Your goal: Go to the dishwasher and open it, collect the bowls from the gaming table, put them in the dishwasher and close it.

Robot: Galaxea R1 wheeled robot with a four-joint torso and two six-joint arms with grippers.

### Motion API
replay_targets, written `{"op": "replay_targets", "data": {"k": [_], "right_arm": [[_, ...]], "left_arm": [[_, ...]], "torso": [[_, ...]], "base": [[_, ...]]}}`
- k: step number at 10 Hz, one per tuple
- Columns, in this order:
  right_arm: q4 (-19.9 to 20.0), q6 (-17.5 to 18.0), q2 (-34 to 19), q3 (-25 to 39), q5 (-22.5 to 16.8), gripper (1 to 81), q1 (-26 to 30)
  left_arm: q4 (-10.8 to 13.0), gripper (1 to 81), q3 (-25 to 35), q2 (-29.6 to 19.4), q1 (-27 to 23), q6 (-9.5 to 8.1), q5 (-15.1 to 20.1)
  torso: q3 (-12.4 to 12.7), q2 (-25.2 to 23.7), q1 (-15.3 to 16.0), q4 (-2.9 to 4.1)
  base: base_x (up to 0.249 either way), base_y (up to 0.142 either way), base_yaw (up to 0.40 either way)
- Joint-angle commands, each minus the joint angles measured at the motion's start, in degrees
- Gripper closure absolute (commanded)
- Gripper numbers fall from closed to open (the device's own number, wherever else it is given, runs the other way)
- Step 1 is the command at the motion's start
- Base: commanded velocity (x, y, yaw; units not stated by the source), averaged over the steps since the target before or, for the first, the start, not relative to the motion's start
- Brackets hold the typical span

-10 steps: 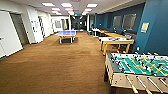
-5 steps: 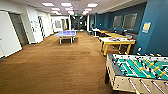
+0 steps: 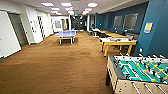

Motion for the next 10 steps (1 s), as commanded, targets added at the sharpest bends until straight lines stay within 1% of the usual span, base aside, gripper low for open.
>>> {"op": "replay_targets", "data": {"k": [1, 10], "right_arm": [[-0.02, -0.06, -0.09, 0.07, -3.44, 1.0, 2.86], [-0.46, -0.06, -0.09, -0.19, -3.53, 1.0, 3.12]], "left_arm": [[0.29, 1.0, 0.06, -0.20, -2.68, 0.26, 2.61], [0.11, 1.0, 0.06, -0.29, -2.59, 0.18, 2.70]], "torso": [[0.00, 0.00, 0.03, 0.00], [0.00, 0.00, 0.03, 0.00]], "base": [[0.137, 0.000, 0.000], [0.137, 0.000, 0.000]]}}
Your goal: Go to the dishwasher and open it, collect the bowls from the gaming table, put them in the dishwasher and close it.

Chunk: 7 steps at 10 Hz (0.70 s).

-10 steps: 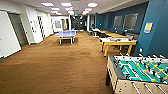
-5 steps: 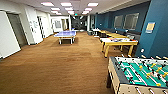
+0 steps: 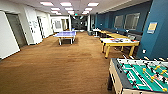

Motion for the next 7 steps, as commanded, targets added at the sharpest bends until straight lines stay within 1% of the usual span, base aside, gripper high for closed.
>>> {"op": "replay_targets", "data": {"k": [1, 6, 7], "right_arm": [[-0.41, -0.14, -0.06, 0.07, -3.51, 1.0, 3.08], [-0.50, -0.14, 0.02, -0.01, -3.51, 1.0, 2.99], [-0.50, -0.14, 0.03, -0.01, -3.51, 1.0, 2.99]], "left_arm": [[0.11, 1.0, 0.06, -0.29, -2.63, 0.18, 2.96], [0.11, 1.0, 0.06, 0.15, -2.71, 0.18, 3.05], [0.11, 1.0, 0.06, 0.15, -2.63, 0.18, 3.05]], "torso": [[0.00, 0.00, 0.01, 0.00], [0.00, 0.00, 0.01, 0.00], [0.00, 0.00, 0.01, 0.00]], "base": [[0.137, 0.000, 0.000], [0.137, 0.065, 0.000], [0.153, 0.000, 0.000]]}}
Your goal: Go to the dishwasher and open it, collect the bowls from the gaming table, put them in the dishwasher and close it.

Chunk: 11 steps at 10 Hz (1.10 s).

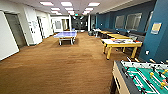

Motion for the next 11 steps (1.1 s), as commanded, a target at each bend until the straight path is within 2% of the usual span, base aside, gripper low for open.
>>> {"op": "replay_targets", "data": {"k": [1, 11], "right_arm": [[-0.47, -0.14, 0.00, 0.33, -3.46, 1.0, 3.02], [-0.47, -0.14, 0.09, 0.33, -3.46, 1.0, 3.10]], "left_arm": [[0.20, 1.0, -0.02, -0.31, -2.76, 0.18, 2.78], [0.20, 1.0, -0.02, -0.31, -2.76, 0.18, 2.69]], "torso": [[0.00, 0.00, 0.03, 0.00], [-0.02, -0.06, 0.03, 0.00]], "base": [[0.169, 0.000, 0.000], [0.176, 0.000, 0.000]]}}
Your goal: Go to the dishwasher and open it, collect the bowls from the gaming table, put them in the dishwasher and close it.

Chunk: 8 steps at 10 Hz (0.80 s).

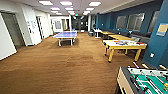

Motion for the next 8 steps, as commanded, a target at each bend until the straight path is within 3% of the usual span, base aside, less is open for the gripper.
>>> {"op": "replay_targets", "data": {"k": [1, 8], "right_arm": [[-0.13, -0.14, -0.24, 0.33, -3.59, 1.0, 2.74], [-0.13, -0.14, -0.24, 0.15, -3.59, 1.0, 2.83]], "left_arm": [[0.20, 1.0, 0.06, -0.20, -2.59, 0.18, 2.61], [0.11, 1.0, 0.06, -0.11, -2.59, 0.18, 2.61]], "torso": [[0.00, 0.00, 0.05, 0.00], [0.00, 0.00, 0.05, 0.00]], "base": [[0.180, 0.000, 0.000], [0.191, 0.000, 0.000]]}}
